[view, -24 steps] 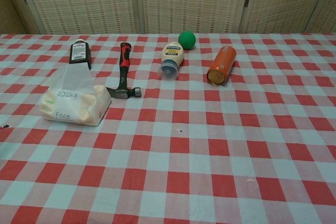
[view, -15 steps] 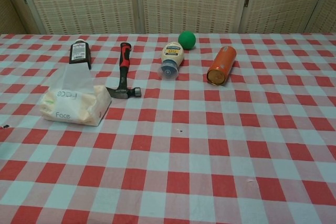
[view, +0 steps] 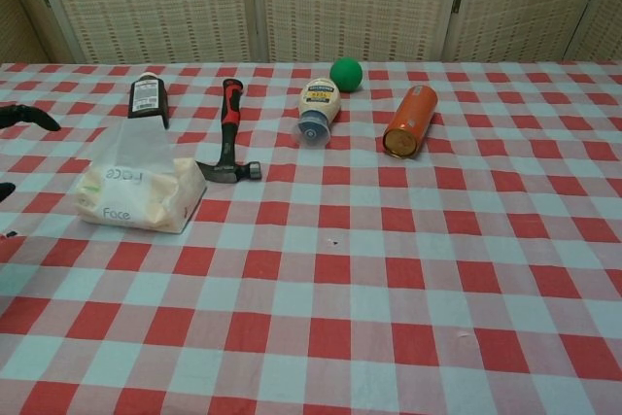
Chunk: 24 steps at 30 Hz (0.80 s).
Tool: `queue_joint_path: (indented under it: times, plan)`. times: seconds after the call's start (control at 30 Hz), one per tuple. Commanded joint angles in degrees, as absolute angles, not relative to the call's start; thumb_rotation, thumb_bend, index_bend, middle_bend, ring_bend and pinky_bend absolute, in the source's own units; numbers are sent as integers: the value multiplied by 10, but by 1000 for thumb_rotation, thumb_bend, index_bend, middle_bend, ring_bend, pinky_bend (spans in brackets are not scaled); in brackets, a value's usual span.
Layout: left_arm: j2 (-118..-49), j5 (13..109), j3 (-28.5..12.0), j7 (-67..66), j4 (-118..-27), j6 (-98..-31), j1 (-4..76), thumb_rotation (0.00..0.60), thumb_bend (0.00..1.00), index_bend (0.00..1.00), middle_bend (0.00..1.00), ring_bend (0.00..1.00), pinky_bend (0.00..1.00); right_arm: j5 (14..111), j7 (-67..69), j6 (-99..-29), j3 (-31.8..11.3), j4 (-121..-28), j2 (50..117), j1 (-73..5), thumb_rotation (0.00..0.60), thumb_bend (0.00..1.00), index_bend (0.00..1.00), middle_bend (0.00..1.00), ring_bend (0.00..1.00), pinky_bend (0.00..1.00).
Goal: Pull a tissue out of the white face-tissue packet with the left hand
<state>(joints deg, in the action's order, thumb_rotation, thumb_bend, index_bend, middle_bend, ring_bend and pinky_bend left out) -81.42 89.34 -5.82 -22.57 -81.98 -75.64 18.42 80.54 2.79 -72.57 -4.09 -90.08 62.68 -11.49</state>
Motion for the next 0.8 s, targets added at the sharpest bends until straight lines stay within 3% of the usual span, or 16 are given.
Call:
queue_joint_path:
  times: [0.03,0.27,0.37,0.5,0.57,0.8]
  plan:
    - [-853,868,-87,-227,-779,-723,222,600,426,102,897,966,1000,802,28,-721,-41,-902,625,-116,600,435,618,619,437,688]
    - [-902,829,-111,-224,-729,-671,271,600,427,71,899,968,1000,805,27,-719,-38,-904,623,-117,600,435,618,620,437,688]
    - [-915,817,-111,-225,-712,-661,281,600,426,242,904,968,1000,804,26,-718,-38,-904,623,-117,600,436,618,620,436,688]
    - [-927,813,-111,-223,-697,-670,284,600,461,579,915,968,1000,802,23,-716,-38,-904,623,-118,600,435,618,619,437,688]
    - [-931,814,-110,-222,-693,-679,284,600,490,663,923,968,1000,800,22,-715,-38,-904,623,-119,600,435,618,619,436,688]
    - [-923,829,-110,-222,-713,-728,279,600,526,683,931,968,1000,801,15,-711,-35,-905,624,-120,600,436,618,619,437,688]
